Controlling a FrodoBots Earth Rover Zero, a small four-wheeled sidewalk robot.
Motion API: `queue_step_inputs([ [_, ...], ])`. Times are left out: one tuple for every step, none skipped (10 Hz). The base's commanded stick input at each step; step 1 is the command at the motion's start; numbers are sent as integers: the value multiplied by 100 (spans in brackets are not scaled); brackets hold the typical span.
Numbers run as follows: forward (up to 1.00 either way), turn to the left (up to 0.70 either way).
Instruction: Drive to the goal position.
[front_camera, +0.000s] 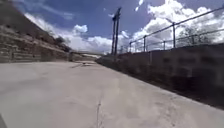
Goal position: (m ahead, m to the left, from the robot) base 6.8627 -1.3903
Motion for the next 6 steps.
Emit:
queue_step_inputs([
  [100, 40],
  [100, 34],
  [100, 17],
  [100, 0],
  [100, 0],
  [100, 0],
])
